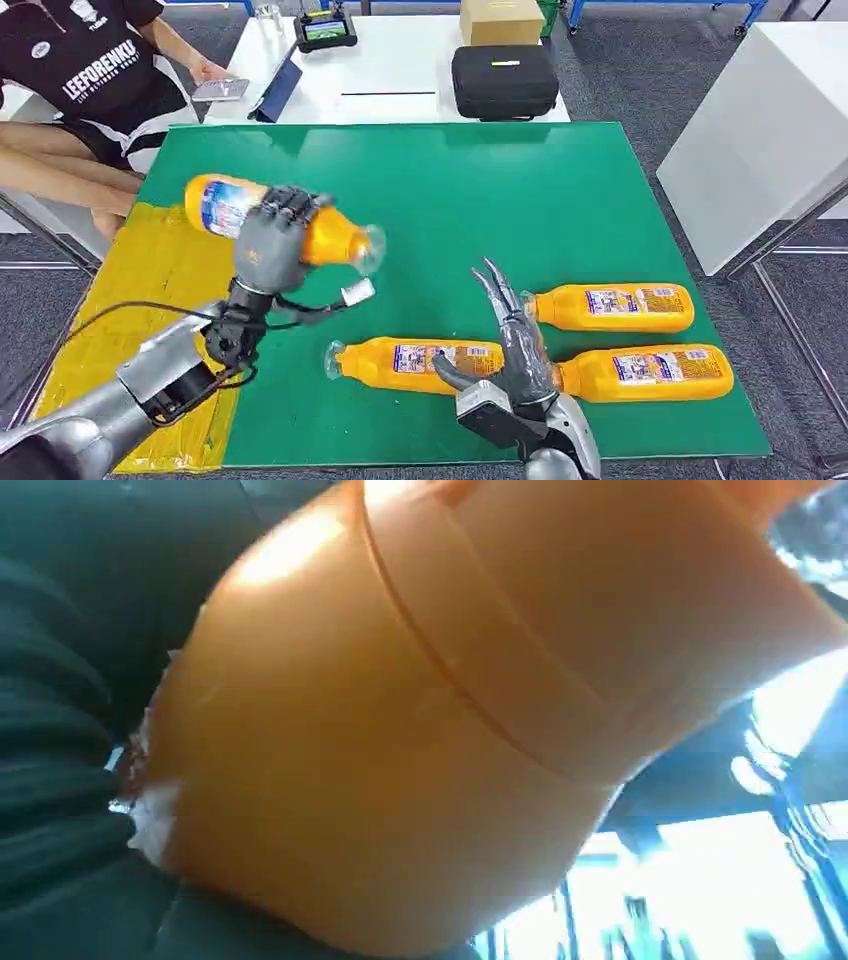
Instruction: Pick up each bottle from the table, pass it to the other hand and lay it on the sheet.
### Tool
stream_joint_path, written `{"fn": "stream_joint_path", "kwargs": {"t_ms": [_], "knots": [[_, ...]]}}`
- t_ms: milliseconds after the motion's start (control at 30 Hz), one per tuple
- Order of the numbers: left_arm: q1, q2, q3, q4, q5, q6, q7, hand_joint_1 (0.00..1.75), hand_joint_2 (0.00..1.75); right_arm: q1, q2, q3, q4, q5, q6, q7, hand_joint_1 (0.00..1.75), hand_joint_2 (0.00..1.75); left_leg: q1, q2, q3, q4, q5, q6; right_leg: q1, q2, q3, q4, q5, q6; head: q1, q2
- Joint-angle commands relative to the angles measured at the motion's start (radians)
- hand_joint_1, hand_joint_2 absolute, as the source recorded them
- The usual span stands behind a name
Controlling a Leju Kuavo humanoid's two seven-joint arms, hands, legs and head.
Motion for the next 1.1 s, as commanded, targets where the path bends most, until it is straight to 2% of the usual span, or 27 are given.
{"fn": "stream_joint_path", "kwargs": {"t_ms": [33,67,133,367,500,700,733,800,900,1100], "knots": [[-0.095,-0.005,0.06,0.411,-0.001,0.0,-0.186,1.75,1.75,0.004,-0.037,-0.012,-0.021,0.057,-0.023,0.016,0.0,1.75,0.003,-0.002,0.002,0.002,-0.002,-0.005,0.003,-0.004,0.003,0.001,-0.002,-0.001,-0.001,0.0],[-0.09,-0.051,0.186,0.499,0.0,0.0,-0.25,1.75,1.75,0.003,-0.042,0.0,-0.022,0.122,-0.013,0.04,0.0,1.75,0.002,-0.002,0.0,0.001,-0.001,-0.003,0.002,-0.004,0.001,-0.001,-0.001,-0.001,-0.001,0.0],[-0.125,-0.133,0.299,0.691,0.001,-0.057,-0.289,1.75,1.75,-0.024,-0.065,0.048,0.016,0.302,0.089,0.158,0.0,1.75,0.002,-0.005,0.0,0.0,0.0,-0.003,0.002,-0.006,0.002,-0.001,-0.001,-0.001,-0.001,0.0],[-0.114,-0.144,0.329,0.714,-0.003,-0.092,-0.28,1.75,1.75,-0.037,-0.054,0.063,0.048,0.356,0.123,0.19,0.0,1.75,0.004,-0.003,0.003,0.0,-0.002,-0.004,0.004,-0.006,0.004,-0.001,-0.002,0.0,-0.001,0.0],[-0.106,-0.169,0.384,0.723,0.006,-0.141,-0.257,1.75,1.75,-0.025,-0.038,0.061,0.047,0.392,0.144,0.21,0.0,1.75,0.004,-0.004,0.002,0.001,-0.002,-0.004,0.004,-0.007,0.005,-0.001,-0.003,0.0,-0.001,0.0],[-0.088,-0.221,0.556,0.723,0.141,-0.22,-0.384,1.75,1.75,-0.02,-0.027,0.058,0.052,0.439,0.192,0.243,0.0,1.75,0.002,-0.005,-0.001,0.0,0.0,-0.003,0.002,-0.006,0.001,-0.001,-0.001,0.0,-0.001,0.0],[-0.079,-0.229,0.604,0.713,0.182,-0.235,-0.424,1.75,1.75,-0.022,-0.024,0.057,0.053,0.449,0.205,0.249,0.0,1.75,0.005,-0.007,0.003,0.002,-0.003,-0.006,0.005,-0.01,0.007,-0.001,-0.004,0.0,0.0,0.0],[-0.076,-0.23,0.616,0.709,0.191,-0.237,-0.435,1.75,1.75,-0.024,-0.022,0.057,0.054,0.453,0.209,0.251,0.0,1.75,0.002,-0.006,-0.001,0.0,0.0,-0.003,0.002,-0.006,0.001,-0.001,-0.001,0.0,0.0,0.0],[-0.048,-0.246,0.711,0.692,0.253,-0.277,-0.528,1.75,1.75,-0.034,-0.017,0.062,0.072,0.494,0.251,0.27,0.0,1.75,0.004,-0.005,0.001,0.001,-0.002,-0.005,0.004,-0.008,0.004,-0.001,-0.002,0.0,-0.001,0.0],[-0.016,-0.255,0.769,0.68,0.297,-0.291,-0.589,1.75,1.75,-0.056,-0.01,0.067,0.109,0.508,0.274,0.272,0.0,1.75,0.002,-0.004,-0.001,0.0,-0.001,-0.002,0.002,-0.006,0.001,-0.001,-0.001,0.0,-0.001,0.0]]}}
